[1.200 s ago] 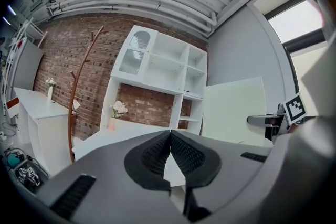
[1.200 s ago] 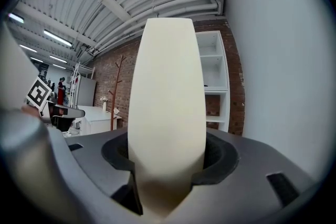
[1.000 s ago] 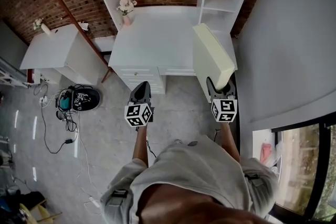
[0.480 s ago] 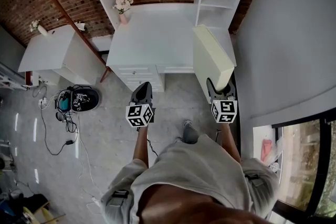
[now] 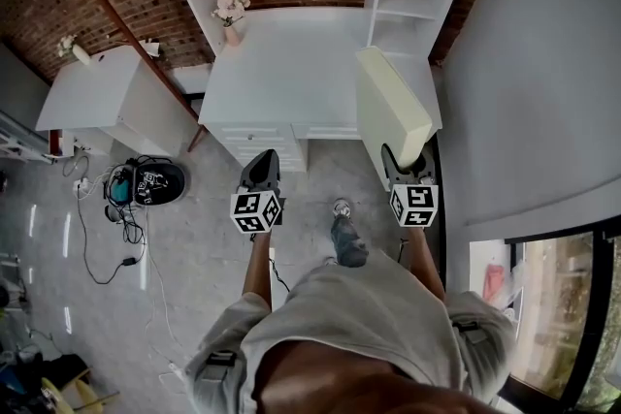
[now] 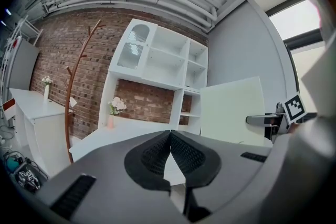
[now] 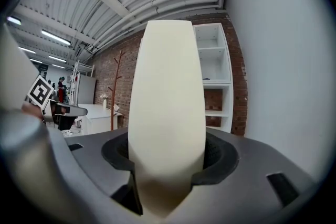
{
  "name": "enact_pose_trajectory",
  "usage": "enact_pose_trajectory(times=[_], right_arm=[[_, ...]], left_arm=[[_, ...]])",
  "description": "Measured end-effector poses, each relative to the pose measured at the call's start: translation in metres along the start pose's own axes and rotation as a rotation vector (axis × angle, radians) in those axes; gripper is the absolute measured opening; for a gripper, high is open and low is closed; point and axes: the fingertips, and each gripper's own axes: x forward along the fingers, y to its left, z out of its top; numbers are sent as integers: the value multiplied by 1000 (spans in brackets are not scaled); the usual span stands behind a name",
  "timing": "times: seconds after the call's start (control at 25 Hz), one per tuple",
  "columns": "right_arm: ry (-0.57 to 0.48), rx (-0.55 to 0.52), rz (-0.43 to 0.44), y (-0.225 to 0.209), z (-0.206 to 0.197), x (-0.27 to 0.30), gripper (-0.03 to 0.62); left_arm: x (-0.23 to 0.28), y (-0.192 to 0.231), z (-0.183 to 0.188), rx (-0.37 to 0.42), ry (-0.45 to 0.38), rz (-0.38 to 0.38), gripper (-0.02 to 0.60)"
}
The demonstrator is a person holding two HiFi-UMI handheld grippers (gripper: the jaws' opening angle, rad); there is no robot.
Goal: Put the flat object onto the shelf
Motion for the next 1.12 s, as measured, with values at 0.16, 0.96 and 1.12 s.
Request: enact_pose_trajectory(times=[0.16, 0.96, 1.12], right_arm=[[-5, 7, 8, -4, 2, 23, 279], [-28, 4, 31, -73, 37, 185, 279], [-42, 6, 39, -90, 45, 219, 279]], left_arm=[[19, 11, 3, 1, -1, 8, 15], [188, 47, 52, 9, -13, 22, 15], [224, 52, 64, 17, -23, 24, 15]])
